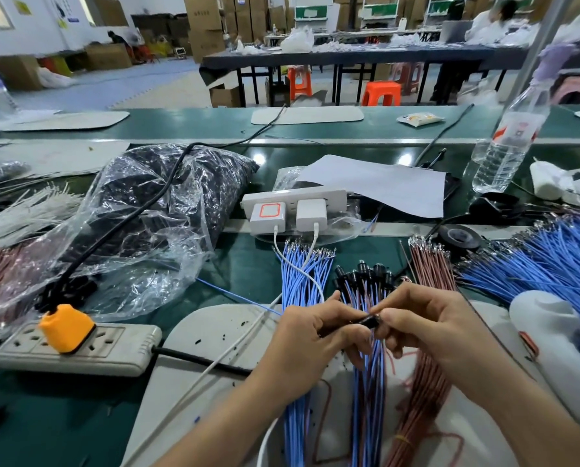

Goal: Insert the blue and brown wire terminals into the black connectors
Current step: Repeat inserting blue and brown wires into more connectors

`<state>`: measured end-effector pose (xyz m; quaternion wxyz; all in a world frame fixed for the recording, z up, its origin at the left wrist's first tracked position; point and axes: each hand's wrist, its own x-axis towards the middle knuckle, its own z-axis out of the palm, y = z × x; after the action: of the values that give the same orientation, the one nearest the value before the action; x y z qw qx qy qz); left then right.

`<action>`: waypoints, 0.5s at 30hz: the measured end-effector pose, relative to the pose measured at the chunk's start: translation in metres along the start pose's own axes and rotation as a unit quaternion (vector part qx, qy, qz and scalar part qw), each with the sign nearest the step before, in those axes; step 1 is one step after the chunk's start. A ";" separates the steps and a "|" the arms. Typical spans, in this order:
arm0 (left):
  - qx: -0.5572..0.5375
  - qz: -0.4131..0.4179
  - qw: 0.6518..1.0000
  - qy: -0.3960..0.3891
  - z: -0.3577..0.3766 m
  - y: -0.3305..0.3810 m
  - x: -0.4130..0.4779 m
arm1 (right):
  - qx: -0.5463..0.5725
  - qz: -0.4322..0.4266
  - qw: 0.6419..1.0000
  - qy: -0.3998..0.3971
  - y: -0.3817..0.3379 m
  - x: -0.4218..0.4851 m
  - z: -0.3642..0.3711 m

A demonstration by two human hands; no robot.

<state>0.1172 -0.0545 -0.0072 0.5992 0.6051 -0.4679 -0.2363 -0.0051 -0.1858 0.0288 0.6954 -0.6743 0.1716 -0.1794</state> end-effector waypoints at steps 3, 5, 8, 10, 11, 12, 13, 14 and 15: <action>0.014 0.007 1.000 -0.008 0.001 0.000 0.000 | -0.004 0.026 1.000 -0.007 -0.003 0.001 -0.003; 0.040 0.020 0.999 -0.009 0.001 -0.001 0.000 | -0.003 0.039 0.999 -0.003 -0.003 0.001 -0.004; 0.042 0.018 0.999 -0.010 0.000 -0.001 0.000 | -0.006 0.042 0.999 -0.012 -0.003 0.001 -0.004; 0.033 0.013 0.999 -0.012 0.000 -0.001 0.001 | -0.008 0.040 0.999 -0.019 -0.003 0.000 -0.004; 0.028 0.012 0.999 -0.012 -0.001 0.000 0.001 | -0.009 0.037 0.999 -0.022 -0.002 0.000 -0.004; 0.023 0.012 1.000 -0.013 -0.001 0.001 0.000 | -0.014 0.032 0.999 -0.024 -0.002 -0.001 -0.005; 0.023 0.013 1.000 -0.014 -0.001 0.001 0.000 | -0.023 0.027 0.999 -0.030 -0.002 -0.001 -0.005; 0.024 0.016 0.999 -0.017 -0.002 0.001 0.000 | -0.029 0.024 0.999 -0.034 -0.002 -0.001 -0.006; 0.027 0.020 0.999 -0.019 -0.002 0.001 -0.001 | -0.031 0.026 0.998 -0.039 -0.002 -0.001 -0.006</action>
<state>0.1182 -0.0529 -0.0062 0.5782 0.6074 -0.4971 -0.2229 -0.0089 -0.1910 0.0308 0.6852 -0.6971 0.1671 -0.1292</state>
